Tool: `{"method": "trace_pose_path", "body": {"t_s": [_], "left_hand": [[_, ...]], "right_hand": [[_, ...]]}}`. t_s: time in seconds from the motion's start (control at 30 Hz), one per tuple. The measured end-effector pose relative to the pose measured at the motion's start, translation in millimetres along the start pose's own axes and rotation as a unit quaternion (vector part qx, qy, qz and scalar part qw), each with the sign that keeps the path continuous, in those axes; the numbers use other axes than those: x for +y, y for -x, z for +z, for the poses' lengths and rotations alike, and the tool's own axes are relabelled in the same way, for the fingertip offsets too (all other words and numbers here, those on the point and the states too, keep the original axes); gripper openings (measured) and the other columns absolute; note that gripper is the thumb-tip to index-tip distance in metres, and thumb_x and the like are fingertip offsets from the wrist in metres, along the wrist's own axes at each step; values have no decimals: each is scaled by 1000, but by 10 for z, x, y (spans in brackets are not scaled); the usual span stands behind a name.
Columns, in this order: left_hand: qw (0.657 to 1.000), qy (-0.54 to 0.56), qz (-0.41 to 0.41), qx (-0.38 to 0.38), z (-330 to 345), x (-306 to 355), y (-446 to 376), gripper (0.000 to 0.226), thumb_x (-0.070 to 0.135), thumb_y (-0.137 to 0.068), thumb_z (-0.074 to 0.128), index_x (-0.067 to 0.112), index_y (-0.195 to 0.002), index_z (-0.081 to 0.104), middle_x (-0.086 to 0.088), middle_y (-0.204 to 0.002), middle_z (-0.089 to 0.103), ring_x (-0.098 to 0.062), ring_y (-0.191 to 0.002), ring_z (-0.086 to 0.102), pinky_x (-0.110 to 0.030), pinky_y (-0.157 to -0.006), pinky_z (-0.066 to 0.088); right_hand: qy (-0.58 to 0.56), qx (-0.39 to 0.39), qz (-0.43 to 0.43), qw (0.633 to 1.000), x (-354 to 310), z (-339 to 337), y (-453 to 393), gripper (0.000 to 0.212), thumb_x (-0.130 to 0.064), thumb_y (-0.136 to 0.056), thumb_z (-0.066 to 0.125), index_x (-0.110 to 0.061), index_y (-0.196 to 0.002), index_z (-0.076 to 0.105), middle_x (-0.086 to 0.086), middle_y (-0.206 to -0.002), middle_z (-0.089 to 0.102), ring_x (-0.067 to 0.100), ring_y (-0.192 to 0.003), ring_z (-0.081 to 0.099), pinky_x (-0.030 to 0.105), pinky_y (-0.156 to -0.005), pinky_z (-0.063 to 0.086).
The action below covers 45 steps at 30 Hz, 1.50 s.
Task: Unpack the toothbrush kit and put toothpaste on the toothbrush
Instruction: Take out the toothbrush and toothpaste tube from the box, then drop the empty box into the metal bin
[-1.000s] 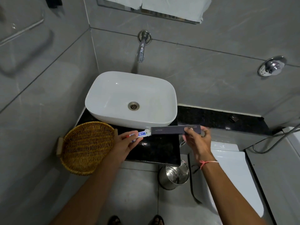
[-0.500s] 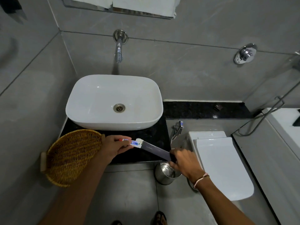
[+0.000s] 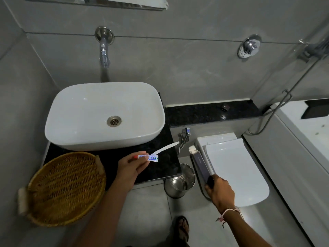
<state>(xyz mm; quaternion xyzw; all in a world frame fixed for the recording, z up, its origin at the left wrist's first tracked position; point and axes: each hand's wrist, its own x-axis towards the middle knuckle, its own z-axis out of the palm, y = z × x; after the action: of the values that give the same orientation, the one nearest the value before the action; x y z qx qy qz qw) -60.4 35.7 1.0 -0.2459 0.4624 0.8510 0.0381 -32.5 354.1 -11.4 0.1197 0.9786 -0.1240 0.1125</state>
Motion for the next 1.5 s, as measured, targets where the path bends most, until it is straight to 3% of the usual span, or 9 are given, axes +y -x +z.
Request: {"method": "trace_pose_path", "body": {"t_s": [0.23,0.43,0.6,0.8,0.9,1.03,1.13,1.3,1.5], "left_hand": [[998,-34,31,37,240,-262,-151,18,-4,-79,75,2,-96,78,-16,-97,80,-30,-97,77,-25,-76,62],[996,-34,64,56,654,-512,-315,36,17,-64,85,6,-98,78,-14,-97,81,-28,-99,77,-25,-81,61],[992,-45,100,70,966,-618,-567,27,15,-70,82,11,-96,79,-10,-96,82,-29,-101,76,-28,-84,61],[983,-85,142,74,1176,-628,-854,36,24,-65,89,13,-98,79,-10,-98,82,-29,-100,77,-31,-87,61],[980,-102,154,74,1198,-617,-909,35,24,-68,89,13,-99,79,-10,-99,82,-30,-101,76,-32,-88,61],[979,-114,146,88,1150,-617,-932,29,17,-69,87,12,-96,80,-11,-97,82,-31,-101,76,-30,-87,61],[982,-105,128,91,1104,-646,-886,30,15,-68,86,10,-97,79,-11,-95,82,-30,-99,77,-29,-85,61],[984,-121,104,84,1003,-613,-704,31,19,-67,87,11,-96,80,-12,-93,82,-32,-95,77,-33,-84,63],[959,-261,100,39,807,-227,-421,16,3,-78,81,9,-92,81,-24,-89,79,-25,-80,71,-49,-86,58]], "right_hand": [[-64,-77,95,990,301,480,-434,27,-34,-82,73,-15,-100,67,11,-101,73,33,-92,71,36,-77,59],[-57,-154,92,982,471,991,-1054,35,-33,-82,75,-10,-106,65,13,-106,73,33,-98,71,39,-80,58],[-26,-206,71,976,544,1444,-1542,37,-33,-82,75,-11,-108,63,11,-109,69,31,-100,68,41,-82,57],[-41,-236,30,970,603,2040,-2063,35,-44,-92,63,-11,-106,65,1,-82,59,19,-73,60,36,-69,56],[-57,-222,33,973,574,2166,-2244,61,-74,-93,36,-18,-81,57,-2,-66,52,17,-58,51,32,-63,46],[-4,-234,0,972,589,2113,-2389,35,-44,-88,62,-12,-101,67,15,-100,70,38,-92,67,42,-76,55],[-4,-206,-20,978,564,1883,-2409,33,-28,-86,61,-9,-113,64,18,-116,65,41,-107,62,48,-85,55],[12,-116,-70,991,363,1296,-2334,44,-35,-97,54,-6,-130,51,19,-130,56,39,-120,53,51,-97,51],[-216,134,-194,947,-227,248,-1829,39,-38,-103,45,-12,-131,51,10,-134,56,26,-126,49,42,-109,43]]}}
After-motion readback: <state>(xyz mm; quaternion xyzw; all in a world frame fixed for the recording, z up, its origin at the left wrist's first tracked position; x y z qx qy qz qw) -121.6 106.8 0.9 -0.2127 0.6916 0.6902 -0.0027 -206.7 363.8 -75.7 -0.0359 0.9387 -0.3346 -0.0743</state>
